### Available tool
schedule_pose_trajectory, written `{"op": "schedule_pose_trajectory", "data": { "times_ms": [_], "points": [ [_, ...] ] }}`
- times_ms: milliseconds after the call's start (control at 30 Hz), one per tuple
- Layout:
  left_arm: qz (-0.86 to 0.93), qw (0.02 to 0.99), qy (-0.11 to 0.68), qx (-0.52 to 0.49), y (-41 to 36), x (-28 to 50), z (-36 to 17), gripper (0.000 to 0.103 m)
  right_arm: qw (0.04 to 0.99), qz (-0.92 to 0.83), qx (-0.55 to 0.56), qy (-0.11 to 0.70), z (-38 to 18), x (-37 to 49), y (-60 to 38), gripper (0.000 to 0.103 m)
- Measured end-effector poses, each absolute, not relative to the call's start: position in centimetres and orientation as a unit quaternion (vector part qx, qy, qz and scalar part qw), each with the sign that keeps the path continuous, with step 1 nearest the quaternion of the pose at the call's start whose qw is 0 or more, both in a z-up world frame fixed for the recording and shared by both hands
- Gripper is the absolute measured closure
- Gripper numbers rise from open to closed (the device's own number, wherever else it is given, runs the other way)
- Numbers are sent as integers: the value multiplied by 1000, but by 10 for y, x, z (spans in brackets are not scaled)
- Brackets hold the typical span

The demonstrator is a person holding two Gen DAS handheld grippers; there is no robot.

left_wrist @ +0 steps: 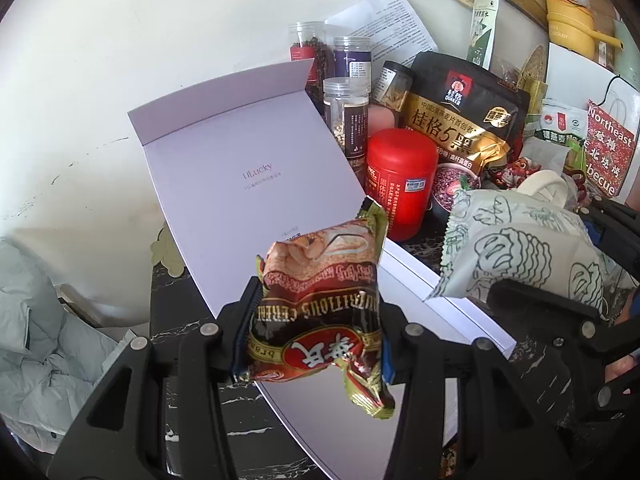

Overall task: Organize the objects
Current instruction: 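Lift both held bags and carry them over the lavender gift box, then lower both bags into the lavender box and open both tools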

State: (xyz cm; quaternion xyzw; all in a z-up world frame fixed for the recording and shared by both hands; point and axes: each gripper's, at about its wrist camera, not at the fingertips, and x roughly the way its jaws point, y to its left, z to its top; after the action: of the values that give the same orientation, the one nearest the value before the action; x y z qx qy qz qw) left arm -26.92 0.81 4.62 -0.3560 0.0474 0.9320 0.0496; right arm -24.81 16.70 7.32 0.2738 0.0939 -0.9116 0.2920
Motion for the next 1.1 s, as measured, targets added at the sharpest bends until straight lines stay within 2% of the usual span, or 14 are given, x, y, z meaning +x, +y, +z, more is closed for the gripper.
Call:
{"op": "schedule_pose_trajectory", "data": {
  "times_ms": [367,1100],
  "points": [
    [920,24,33,-391,-6,-320,7,57,278,-905,308,93,41,-301,155,42],
    [893,18,60,-447,7,-354,-51,57,275,-881,368,114,-19,-340,143,42]
  ]
}}
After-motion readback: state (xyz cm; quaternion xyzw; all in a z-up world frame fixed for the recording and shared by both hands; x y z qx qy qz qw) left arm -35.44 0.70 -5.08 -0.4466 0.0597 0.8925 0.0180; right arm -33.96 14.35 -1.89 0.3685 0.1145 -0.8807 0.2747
